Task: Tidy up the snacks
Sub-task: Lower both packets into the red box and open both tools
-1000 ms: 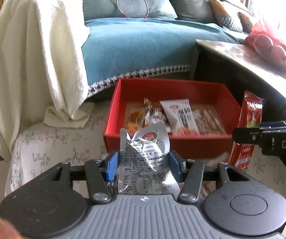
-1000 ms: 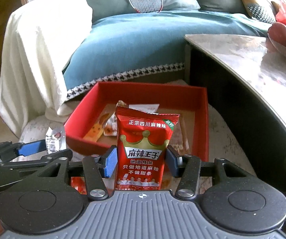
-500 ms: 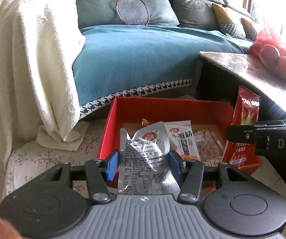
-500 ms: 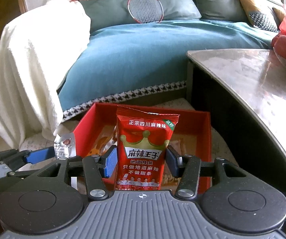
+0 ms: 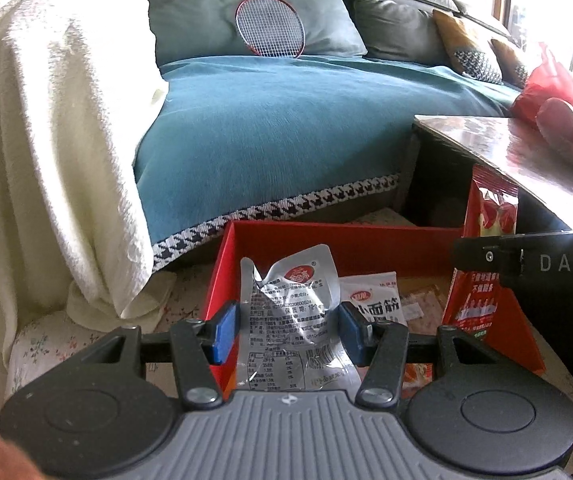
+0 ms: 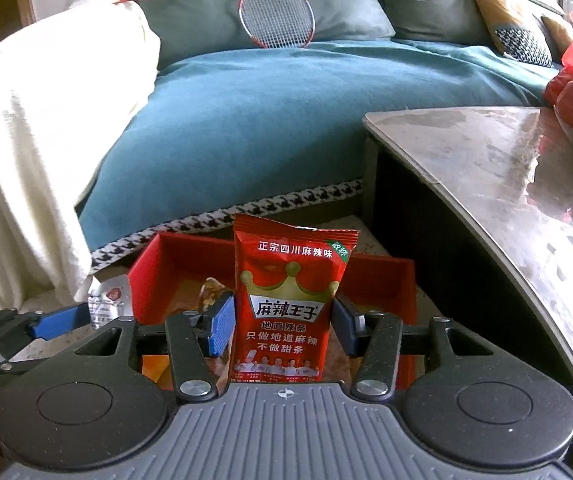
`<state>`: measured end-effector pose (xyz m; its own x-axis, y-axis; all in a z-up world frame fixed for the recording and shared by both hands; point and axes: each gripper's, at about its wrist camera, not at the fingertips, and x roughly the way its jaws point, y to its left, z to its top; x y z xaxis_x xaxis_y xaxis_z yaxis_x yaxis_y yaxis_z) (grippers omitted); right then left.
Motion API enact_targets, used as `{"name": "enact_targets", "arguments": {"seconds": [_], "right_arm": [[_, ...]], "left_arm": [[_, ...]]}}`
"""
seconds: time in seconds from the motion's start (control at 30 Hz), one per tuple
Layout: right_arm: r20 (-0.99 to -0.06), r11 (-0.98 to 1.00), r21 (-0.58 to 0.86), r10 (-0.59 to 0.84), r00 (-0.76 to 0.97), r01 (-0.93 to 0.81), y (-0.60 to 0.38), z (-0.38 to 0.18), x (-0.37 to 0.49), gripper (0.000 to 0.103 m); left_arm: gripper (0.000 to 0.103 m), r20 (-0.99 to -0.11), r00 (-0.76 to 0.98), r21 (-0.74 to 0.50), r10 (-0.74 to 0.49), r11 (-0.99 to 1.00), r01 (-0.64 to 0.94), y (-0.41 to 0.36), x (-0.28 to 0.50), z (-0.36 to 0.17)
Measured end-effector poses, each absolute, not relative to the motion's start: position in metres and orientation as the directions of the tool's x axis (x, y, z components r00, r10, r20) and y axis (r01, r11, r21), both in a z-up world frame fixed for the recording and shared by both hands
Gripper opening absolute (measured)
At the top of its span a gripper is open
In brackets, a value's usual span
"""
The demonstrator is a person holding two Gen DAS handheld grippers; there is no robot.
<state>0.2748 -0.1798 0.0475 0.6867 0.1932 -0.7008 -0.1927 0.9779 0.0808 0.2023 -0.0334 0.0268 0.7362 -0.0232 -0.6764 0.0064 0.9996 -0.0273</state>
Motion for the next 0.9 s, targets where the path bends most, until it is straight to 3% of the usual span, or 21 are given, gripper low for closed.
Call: {"name": "enact_targets", "arguments": {"seconds": [0.9], "right_arm": [[-0.817, 0.986, 0.038, 0.125, 0.562, -0.164, -0.175, -0.021, 0.334, 0.062]], "left_arm": [[0.048, -0.766, 0.641, 0.048, 0.048, 0.999, -0.018, -0.044, 0.261, -0.027]]}}
